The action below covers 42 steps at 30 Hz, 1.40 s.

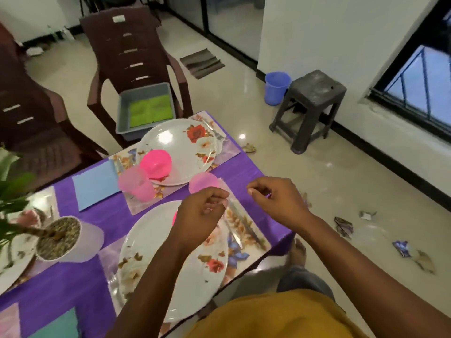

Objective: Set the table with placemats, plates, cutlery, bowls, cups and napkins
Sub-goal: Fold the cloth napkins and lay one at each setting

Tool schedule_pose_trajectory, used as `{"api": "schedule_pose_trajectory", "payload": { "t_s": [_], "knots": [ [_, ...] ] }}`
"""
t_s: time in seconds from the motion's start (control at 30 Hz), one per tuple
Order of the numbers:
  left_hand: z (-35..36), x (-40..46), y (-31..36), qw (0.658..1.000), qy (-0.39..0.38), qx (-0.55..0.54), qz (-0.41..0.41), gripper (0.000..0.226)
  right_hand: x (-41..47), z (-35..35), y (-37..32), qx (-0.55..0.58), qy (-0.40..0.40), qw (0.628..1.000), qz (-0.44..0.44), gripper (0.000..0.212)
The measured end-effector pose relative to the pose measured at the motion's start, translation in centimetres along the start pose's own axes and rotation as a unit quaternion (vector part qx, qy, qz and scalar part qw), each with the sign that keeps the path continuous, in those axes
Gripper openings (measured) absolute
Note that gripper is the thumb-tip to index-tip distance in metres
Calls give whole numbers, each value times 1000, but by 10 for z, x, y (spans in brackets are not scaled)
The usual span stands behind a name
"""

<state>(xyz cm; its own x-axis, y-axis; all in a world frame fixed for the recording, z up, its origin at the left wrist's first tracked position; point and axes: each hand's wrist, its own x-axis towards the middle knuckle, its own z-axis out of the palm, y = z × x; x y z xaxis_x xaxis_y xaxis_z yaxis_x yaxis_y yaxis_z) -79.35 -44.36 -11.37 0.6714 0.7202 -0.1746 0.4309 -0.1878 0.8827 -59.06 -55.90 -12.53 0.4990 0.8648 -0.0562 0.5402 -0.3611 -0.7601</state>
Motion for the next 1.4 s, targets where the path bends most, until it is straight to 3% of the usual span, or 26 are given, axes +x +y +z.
{"api": "schedule_pose_trajectory", "payload": {
  "t_s": [0.2, 0.57, 0.93, 1.4],
  "knots": [
    [95, 72, 34, 997, 63, -17, -35, 18, 50, -89, 80, -19, -43, 999, 3, 9],
    [206, 142, 102, 993, 84, -33, -80, 16, 121, -208, 170, -17, -101, 995, 5, 10],
    [204, 226, 105, 985, 157, -36, -68, 20, 225, -198, 178, -42, -148, 988, -30, 10],
    [156, 283, 90, 963, 213, -99, -128, 18, 336, -159, 136, -95, -233, 964, -84, 13]
  ]
}}
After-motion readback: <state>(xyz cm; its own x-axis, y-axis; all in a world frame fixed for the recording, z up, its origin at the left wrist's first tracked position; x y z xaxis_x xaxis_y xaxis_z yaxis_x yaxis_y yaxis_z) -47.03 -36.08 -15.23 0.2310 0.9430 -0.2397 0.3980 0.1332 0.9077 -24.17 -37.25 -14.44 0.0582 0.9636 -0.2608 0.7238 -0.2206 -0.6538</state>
